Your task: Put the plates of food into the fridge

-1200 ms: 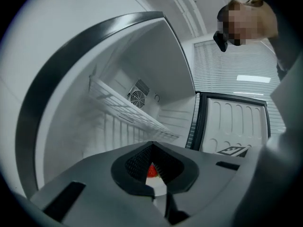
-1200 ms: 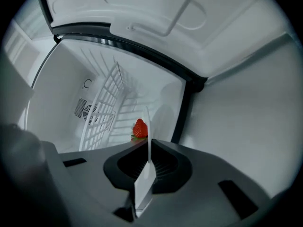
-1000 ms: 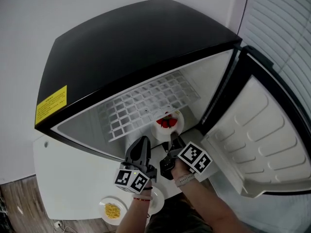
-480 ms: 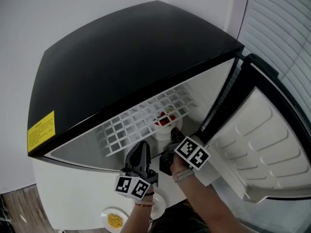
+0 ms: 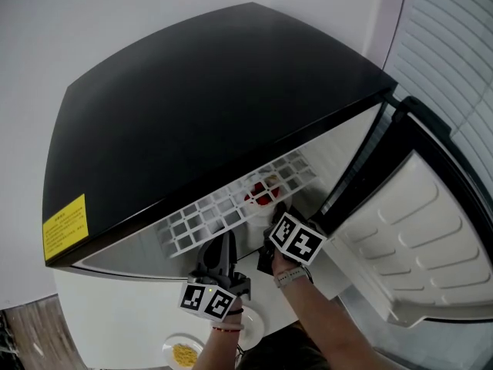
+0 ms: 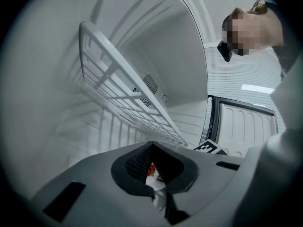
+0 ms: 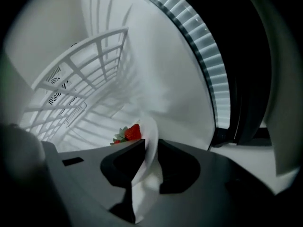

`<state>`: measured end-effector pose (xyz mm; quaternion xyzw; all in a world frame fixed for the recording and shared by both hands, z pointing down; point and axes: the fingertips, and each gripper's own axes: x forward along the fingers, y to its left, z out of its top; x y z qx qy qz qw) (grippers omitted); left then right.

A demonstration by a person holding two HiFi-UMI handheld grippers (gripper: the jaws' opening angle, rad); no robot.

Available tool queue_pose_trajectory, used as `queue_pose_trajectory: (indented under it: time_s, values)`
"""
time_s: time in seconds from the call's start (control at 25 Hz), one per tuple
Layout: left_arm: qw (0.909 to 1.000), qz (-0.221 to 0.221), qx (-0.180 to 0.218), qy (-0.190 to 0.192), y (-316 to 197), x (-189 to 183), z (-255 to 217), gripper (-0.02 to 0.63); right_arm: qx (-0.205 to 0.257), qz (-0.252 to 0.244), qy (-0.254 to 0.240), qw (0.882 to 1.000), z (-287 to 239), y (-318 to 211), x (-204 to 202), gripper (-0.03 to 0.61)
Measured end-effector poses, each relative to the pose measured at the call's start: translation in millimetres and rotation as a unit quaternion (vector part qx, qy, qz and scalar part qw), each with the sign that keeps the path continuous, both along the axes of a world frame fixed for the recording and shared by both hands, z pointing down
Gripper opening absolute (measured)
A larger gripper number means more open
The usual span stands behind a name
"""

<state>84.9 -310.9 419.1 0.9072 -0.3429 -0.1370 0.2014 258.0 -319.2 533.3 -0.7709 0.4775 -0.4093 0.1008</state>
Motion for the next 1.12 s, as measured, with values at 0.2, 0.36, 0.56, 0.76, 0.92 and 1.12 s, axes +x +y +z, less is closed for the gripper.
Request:
queue_pose_trajectory:
  time_s: [0.2,0.36,0.56,0.76,0.92,1.12]
  values:
    - [1.0,0.002,-0.004,0.002,0.4,0.2,1.4,0.006,-0.032,-0.017,0.066,0.997,3.6,1.4,3.9,0.08]
    - [0.9999,0.004,-0.009,0.005,2.6,1.0,2.7,0.006,-0.031,-0.024,0.107,0.993,2.5,1.4,6.6,0.114]
    - [0.9998,0.005,-0.018,0.009,7.0,2.1,3.7,0.006,-0.012,-0.034,0.12,0.992,-5.5,6.2,3.9,0.12]
    - [0.9996,0.005,-0.021,0.017,14.6,2.9,-0.9,0.006,0.034,-0.091,0.145,0.985,-29.7,14.7,-19.1,0.118]
    - [0.9997,0.005,-0.016,0.019,25.7,2.9,-6.5,0.006,0.066,-0.142,0.17,0.973,-52.6,28.0,-40.2,0.118]
    - [0.9997,0.0,-0.009,0.024,47.2,-2.5,-16.1,0.006,0.098,-0.19,0.207,0.955,-80.1,55.1,-57.5,0.087]
